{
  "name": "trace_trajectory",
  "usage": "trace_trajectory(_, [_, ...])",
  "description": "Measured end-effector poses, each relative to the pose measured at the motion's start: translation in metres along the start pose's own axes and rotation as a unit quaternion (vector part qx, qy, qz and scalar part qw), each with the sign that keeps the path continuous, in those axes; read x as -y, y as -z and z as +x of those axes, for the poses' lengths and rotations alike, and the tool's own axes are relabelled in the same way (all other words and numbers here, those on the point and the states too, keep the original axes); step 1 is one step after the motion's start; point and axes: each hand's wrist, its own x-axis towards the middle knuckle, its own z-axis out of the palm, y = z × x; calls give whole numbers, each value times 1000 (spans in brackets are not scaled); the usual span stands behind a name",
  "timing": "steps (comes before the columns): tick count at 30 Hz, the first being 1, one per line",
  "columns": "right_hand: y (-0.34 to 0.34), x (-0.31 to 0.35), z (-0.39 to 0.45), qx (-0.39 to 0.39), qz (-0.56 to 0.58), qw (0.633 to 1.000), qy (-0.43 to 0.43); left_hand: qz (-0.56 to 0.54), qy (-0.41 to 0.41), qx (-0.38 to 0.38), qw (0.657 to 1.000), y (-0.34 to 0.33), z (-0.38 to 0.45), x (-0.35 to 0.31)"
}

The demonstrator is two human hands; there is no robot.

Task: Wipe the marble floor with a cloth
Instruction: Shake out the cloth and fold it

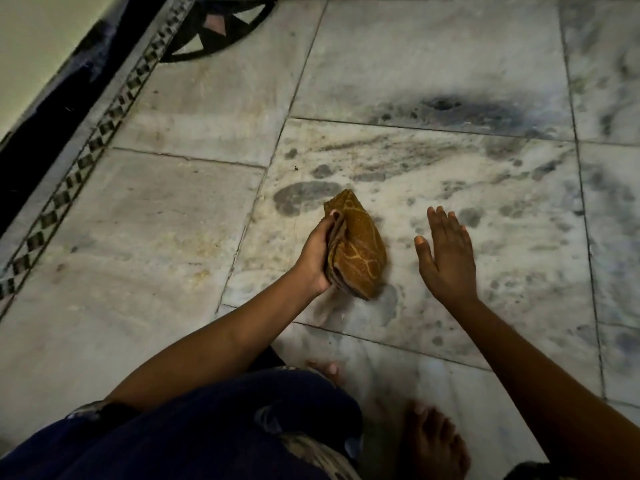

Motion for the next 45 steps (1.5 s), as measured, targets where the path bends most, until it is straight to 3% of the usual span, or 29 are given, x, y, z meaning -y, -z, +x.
trace_trajectory(7, [22,6,5,-28,26,999,16,19,0,-10,1000,-15,13,-24])
trace_trajectory(19, [23,-19,53,34,-23,999,14,11,40,-17,999,-47,76,-42])
trace_trajectory(26, [74,11,109,32,-22,999,-23,-16,56,-43,997,-103,78,-92])
trace_trajectory(37, [256,167,110,-16,96,988,-119,-5,57,-86,995,-228,-91,-203])
trace_trajectory(45, [443,293,90,-43,96,989,-100,-13,35,-92,995,-325,-285,-310])
